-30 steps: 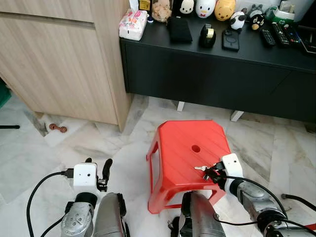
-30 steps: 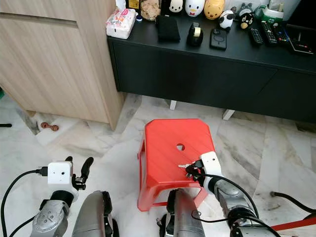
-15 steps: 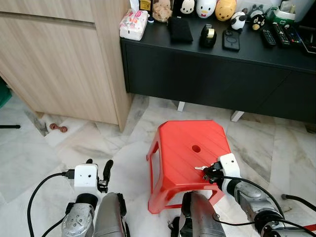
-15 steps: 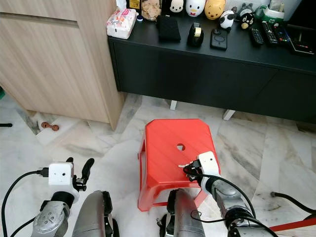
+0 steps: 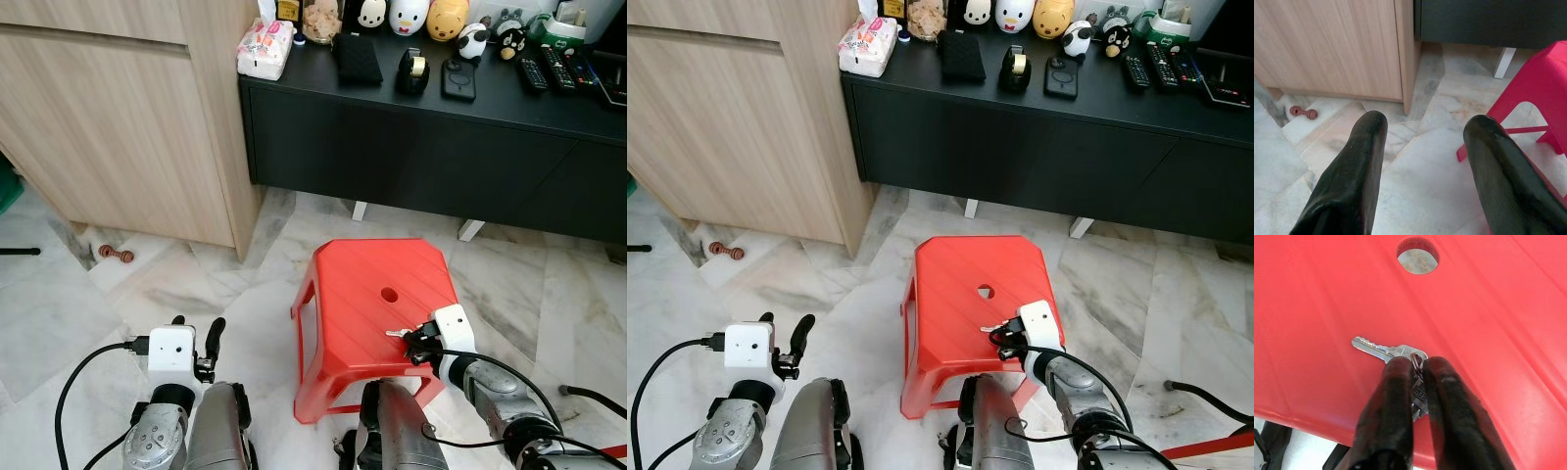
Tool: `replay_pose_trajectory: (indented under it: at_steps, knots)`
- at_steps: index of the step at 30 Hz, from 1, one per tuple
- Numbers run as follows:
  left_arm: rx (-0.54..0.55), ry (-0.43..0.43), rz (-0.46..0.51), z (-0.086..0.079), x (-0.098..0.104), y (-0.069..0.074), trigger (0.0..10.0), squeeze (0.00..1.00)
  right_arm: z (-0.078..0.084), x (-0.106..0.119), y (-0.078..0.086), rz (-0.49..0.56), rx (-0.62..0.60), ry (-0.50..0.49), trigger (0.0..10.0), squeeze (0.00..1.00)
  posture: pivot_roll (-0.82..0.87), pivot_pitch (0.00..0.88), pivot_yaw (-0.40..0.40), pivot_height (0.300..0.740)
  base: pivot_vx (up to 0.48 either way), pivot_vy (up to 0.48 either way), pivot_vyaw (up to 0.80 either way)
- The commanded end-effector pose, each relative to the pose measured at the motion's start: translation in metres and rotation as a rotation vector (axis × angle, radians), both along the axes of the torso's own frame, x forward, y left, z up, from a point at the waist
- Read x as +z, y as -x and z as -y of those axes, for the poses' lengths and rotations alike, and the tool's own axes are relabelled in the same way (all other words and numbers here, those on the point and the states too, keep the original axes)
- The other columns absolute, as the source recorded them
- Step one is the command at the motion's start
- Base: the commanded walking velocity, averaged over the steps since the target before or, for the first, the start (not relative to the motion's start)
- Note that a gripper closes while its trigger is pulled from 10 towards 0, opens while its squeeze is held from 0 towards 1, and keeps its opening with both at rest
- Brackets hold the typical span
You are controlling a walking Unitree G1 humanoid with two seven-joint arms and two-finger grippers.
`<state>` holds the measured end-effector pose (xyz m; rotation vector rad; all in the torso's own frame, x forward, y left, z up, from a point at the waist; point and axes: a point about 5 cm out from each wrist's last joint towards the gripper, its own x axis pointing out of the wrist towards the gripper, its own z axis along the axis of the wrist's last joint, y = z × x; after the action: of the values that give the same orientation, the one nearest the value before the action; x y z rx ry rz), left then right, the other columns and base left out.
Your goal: Hang keys on a hook
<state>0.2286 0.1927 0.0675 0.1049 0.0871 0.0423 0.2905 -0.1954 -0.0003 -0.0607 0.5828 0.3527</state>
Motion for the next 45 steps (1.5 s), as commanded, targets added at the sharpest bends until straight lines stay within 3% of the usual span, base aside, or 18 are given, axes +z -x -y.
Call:
replay_pose_trajectory:
  at_steps: [1, 6, 8, 14, 18, 20, 27, 32, 39, 40, 45]
  knots:
    - [-0.009, -0.022, -0.024, 0.000, -0.004, 0.004, 10.0, 0.00, 0.002, -0.006, 0.007, -0.023, -0.007, 0.003, 1.5, 0.00, 0.12, 0.212, -0.086, 0.595, 0.000, 0.000, 0.00]
    - [-0.011, -0.022, -0.025, 0.000, -0.004, 0.004, 10.0, 0.00, 0.002, -0.007, 0.007, -0.023, -0.005, 0.002, 1.0, 0.00, 0.12, 0.212, -0.086, 0.595, 0.000, 0.000, 0.00]
    - [-0.010, -0.024, -0.027, 0.000, -0.004, 0.004, 10.0, 0.00, 0.001, -0.006, 0.007, -0.021, -0.006, 0.005, 0.0, 0.00, 0.12, 0.210, -0.086, 0.595, 0.000, 0.000, 0.00]
    - [-0.008, -0.028, -0.041, -0.002, -0.009, 0.000, 10.0, 0.00, -0.001, 0.002, -0.004, 0.054, -0.085, 0.019, 0.0, 0.00, 0.11, 0.191, -0.087, 0.595, 0.000, 0.000, 0.00]
    - [0.000, -0.033, -0.071, -0.006, -0.019, -0.002, 10.0, 0.00, -0.001, 0.012, -0.012, 0.132, -0.186, -0.026, 0.0, 0.00, 0.11, 0.162, -0.089, 0.595, 0.000, 0.000, 0.00]
    - [0.015, -0.034, -0.079, -0.010, -0.021, -0.007, 10.0, 0.00, -0.003, 0.024, -0.020, 0.245, -0.253, -0.028, 0.0, 0.00, 0.10, 0.127, -0.094, 0.595, 0.000, 0.000, 0.00]
    - [0.023, -0.036, -0.094, -0.013, -0.028, -0.018, 10.0, 0.00, -0.017, 0.045, -0.029, 0.425, -0.359, -0.115, 0.0, 0.00, 0.08, 0.083, -0.092, 0.595, 0.000, 0.000, 0.00]
    - [0.020, -0.044, -0.113, -0.016, -0.036, -0.021, 10.0, 0.00, -0.010, 0.053, -0.014, 0.572, -0.520, -0.080, 0.0, 0.00, 0.07, 0.047, -0.094, 0.595, 0.000, 0.000, 0.00]
    - [0.022, -0.037, -0.149, -0.018, -0.049, -0.020, 10.0, 0.00, -0.006, 0.069, 0.000, 0.696, -0.528, -0.002, 0.0, 0.00, 0.05, 0.020, -0.090, 0.595, 0.000, 0.000, 0.00]
    - [0.026, -0.032, -0.154, -0.019, -0.052, -0.020, 10.0, 0.00, -0.005, 0.074, 0.001, 0.717, -0.532, 0.013, 10.0, 0.00, 0.04, 0.013, -0.091, 0.595, 0.000, 0.000, 0.00]
    - [0.023, -0.016, -0.149, -0.017, -0.054, -0.022, 10.0, 0.00, -0.010, 0.082, -0.001, 0.728, -0.518, -0.002, 10.0, 0.00, 0.05, 0.000, -0.096, 0.595, 0.000, 0.000, 0.00]
